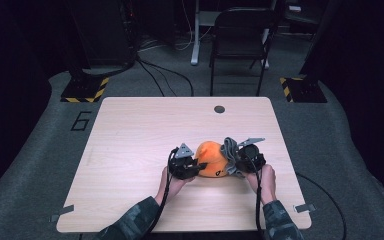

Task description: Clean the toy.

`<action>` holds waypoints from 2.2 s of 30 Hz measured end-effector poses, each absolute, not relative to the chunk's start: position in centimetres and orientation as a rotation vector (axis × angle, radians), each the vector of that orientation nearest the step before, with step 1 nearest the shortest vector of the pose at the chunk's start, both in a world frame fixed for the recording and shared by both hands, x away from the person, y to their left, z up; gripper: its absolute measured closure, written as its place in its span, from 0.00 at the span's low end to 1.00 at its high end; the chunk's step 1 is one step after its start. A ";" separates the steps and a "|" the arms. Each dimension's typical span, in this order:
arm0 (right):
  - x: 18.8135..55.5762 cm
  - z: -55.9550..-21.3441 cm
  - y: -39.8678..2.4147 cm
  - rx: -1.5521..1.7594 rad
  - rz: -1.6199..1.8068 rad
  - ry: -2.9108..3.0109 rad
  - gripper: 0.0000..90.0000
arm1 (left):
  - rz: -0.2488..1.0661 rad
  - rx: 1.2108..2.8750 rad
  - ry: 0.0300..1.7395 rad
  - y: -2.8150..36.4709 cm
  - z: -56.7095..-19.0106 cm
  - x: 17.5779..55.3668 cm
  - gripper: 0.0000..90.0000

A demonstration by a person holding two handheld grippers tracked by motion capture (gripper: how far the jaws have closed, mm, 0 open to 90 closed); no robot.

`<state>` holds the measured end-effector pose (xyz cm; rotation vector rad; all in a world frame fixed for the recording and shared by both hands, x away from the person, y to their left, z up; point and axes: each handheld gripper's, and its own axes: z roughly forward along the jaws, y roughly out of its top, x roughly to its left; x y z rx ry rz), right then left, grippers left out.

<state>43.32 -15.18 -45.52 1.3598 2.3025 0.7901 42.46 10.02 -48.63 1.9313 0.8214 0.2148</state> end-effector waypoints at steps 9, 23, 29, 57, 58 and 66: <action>44.9 -48.7 -16.5 1.464 0.678 2.354 0.82 | 0.208 1.923 0.824 10.3 -48.7 42.5 0.80; 41.1 -39.4 -15.2 1.250 1.105 2.195 0.83 | 0.226 1.928 0.821 10.2 -48.7 42.5 0.79; 40.8 -40.2 -11.7 1.165 1.096 2.256 0.82 | 0.235 1.940 0.805 10.3 -48.7 42.5 0.80; 43.1 -45.2 -14.9 1.332 0.810 2.341 0.82 | 0.213 1.928 0.812 10.1 -48.9 42.7 0.79; 43.1 -45.4 -14.9 1.351 0.807 2.342 0.82 | 0.213 1.928 0.812 10.1 -48.9 42.7 0.79; 44.2 -48.4 -15.8 1.428 0.666 2.360 0.82 | 0.213 1.924 0.815 10.2 -49.0 42.8 0.79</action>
